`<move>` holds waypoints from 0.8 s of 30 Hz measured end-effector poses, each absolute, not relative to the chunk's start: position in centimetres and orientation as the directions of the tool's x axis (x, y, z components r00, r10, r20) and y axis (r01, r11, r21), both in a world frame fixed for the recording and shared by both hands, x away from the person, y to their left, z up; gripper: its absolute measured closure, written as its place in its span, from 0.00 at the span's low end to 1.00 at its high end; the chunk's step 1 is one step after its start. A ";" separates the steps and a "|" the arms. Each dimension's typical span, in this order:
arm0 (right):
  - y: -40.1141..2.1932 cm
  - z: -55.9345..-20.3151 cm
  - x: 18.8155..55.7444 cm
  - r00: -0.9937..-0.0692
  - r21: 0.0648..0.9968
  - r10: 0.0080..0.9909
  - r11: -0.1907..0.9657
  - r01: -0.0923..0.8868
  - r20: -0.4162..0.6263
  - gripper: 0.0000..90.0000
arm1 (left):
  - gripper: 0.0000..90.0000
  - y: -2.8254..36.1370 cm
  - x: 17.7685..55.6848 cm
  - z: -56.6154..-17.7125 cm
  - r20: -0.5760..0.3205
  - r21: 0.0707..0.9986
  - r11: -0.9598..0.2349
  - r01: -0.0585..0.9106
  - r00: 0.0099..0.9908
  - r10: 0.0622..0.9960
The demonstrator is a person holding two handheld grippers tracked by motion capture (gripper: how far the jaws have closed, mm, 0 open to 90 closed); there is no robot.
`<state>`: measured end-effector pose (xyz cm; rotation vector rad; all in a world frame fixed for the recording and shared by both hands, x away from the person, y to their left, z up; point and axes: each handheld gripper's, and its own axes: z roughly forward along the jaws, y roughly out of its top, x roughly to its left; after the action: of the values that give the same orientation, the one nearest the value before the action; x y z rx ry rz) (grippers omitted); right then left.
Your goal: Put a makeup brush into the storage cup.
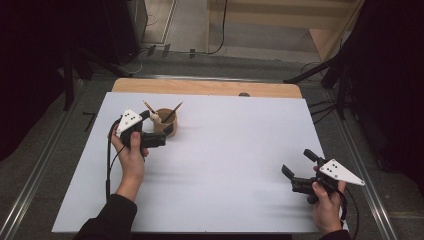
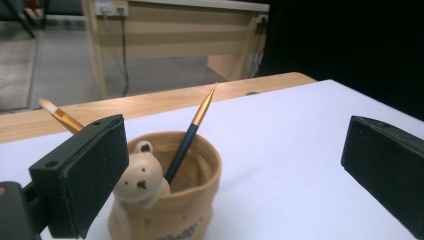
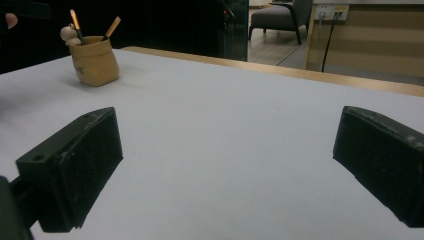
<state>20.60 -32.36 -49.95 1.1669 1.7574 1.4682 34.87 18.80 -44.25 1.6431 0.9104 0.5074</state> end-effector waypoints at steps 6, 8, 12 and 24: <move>-32.4 -49.9 20.6 -0.458 0.965 0.882 0.017 0.261 0.108 0.00 | 0.00 20.0 33.4 -44.3 -0.136 0.957 -0.055 0.285 0.606 0.784; -32.4 -49.9 20.6 -0.457 0.965 0.883 0.016 0.262 0.110 0.00 | 0.00 20.4 32.8 -44.4 -0.136 0.958 -0.051 0.282 0.605 0.784; -32.4 -49.9 20.6 -0.457 0.965 0.883 0.018 0.260 0.107 0.00 | 0.00 20.8 31.9 -44.6 -0.145 0.959 -0.040 0.280 0.607 0.781; -32.5 -49.8 20.5 -0.454 0.967 0.885 0.014 0.253 0.106 0.00 | 0.00 22.5 29.2 -44.9 -0.143 0.964 -0.032 0.262 0.621 0.771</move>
<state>20.48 -32.45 -49.82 1.1662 1.7410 1.4694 29.23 22.49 -44.89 1.5978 0.8799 0.5070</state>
